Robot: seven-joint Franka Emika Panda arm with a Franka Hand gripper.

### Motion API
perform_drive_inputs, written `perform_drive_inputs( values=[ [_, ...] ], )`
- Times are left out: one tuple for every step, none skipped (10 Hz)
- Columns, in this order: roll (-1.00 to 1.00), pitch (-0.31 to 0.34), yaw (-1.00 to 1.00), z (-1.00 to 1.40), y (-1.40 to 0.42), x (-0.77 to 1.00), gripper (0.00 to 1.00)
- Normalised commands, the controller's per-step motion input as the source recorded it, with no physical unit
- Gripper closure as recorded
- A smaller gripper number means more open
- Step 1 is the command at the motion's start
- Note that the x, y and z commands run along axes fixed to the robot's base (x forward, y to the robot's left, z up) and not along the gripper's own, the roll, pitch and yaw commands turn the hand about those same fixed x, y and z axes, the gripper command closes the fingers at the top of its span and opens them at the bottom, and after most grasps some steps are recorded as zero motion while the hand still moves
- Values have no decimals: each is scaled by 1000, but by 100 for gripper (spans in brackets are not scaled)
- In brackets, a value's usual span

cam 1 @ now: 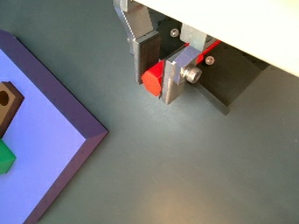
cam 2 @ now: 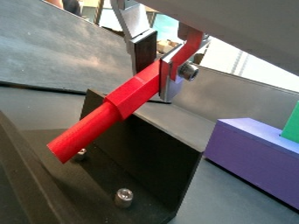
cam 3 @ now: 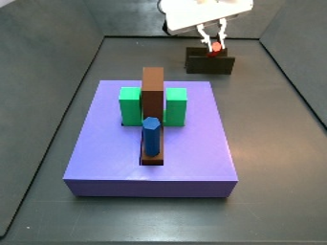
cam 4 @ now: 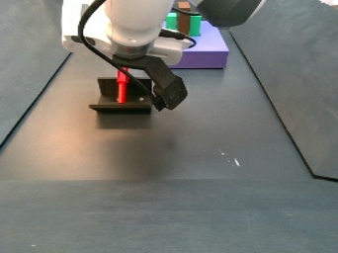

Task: Pick up the red object. Move up. Place the red object on the fixture. Regrasp the red object. Move to above the board. Insert the red object.
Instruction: Place the red object on the fixture, then regrasp the red object.

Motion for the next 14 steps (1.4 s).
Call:
perform_drive_inputs(
  values=[
    [146, 0, 0, -120, 0, 0, 100],
    [160, 0, 0, -89, 0, 0, 100],
    [186, 0, 0, -166, 0, 0, 100],
    [126, 0, 0, -166, 0, 0, 100],
    [74, 0, 0, -97, 0, 0, 100],
    [-126, 0, 0, 0, 0, 6, 100],
    [-537, -100, -86, 0, 91, 0, 100],
    [-266, -89, -46, 0, 63, 0, 100],
    [9, 0, 0, 0, 0, 0, 100],
    [49, 0, 0, 0, 0, 0, 100],
    [0, 0, 0, 0, 0, 0, 0],
    [331, -106, 0, 206, -77, -86, 0],
    [360, -117, 0, 229, -46, -80, 0],
    [549, -109, 31, 357, -129, 0, 0]
  ],
)
